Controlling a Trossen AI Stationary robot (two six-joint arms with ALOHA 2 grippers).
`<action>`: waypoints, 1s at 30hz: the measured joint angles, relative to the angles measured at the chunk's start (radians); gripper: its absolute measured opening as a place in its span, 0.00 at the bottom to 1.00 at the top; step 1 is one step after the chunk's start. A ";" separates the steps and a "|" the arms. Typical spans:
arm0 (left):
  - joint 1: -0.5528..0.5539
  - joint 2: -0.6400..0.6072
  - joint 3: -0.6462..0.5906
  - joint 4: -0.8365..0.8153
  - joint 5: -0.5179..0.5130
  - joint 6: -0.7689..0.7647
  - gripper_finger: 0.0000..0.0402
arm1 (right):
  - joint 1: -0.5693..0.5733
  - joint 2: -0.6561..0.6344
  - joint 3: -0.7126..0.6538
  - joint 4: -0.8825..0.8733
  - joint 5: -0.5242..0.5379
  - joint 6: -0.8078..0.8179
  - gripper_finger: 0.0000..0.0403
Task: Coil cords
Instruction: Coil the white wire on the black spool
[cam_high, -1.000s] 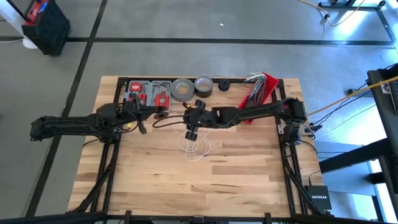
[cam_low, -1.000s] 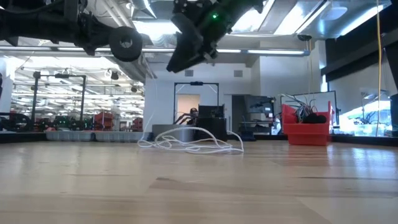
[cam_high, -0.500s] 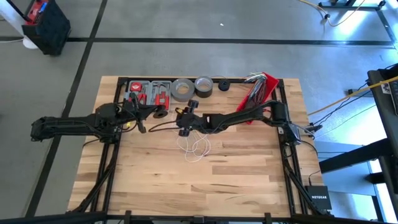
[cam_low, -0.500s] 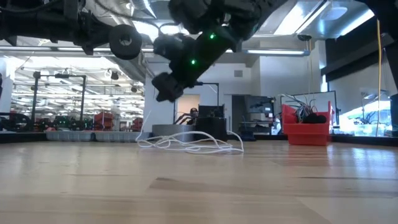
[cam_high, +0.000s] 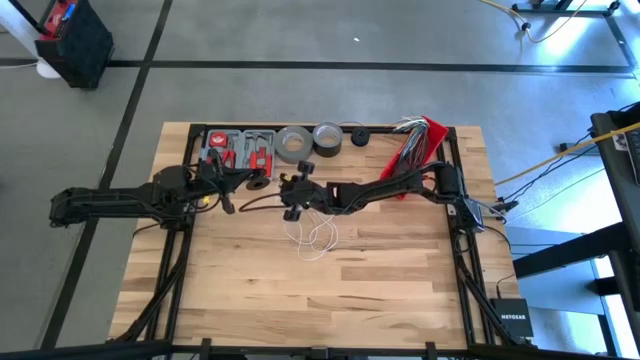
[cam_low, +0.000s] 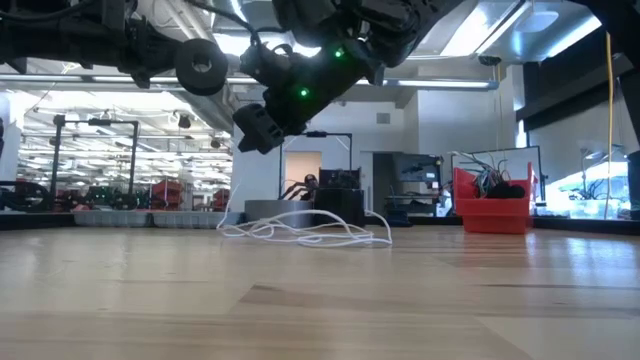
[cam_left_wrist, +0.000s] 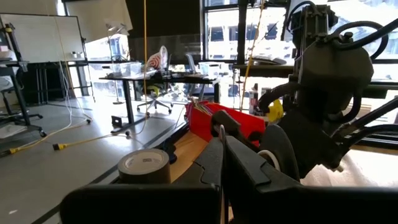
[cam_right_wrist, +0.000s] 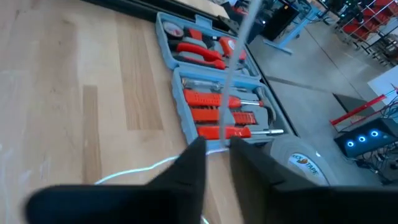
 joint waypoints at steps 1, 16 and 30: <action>0.000 0.000 0.000 0.000 0.000 -0.001 0.00 | 0.000 0.000 0.000 0.004 0.000 -0.002 0.09; -0.001 -0.003 -0.001 0.066 0.019 -0.093 0.00 | 0.017 0.032 0.001 0.166 -0.067 0.022 0.03; 0.000 0.000 -0.001 0.093 -0.004 -0.081 0.00 | 0.026 0.041 0.001 0.260 -0.162 0.036 0.02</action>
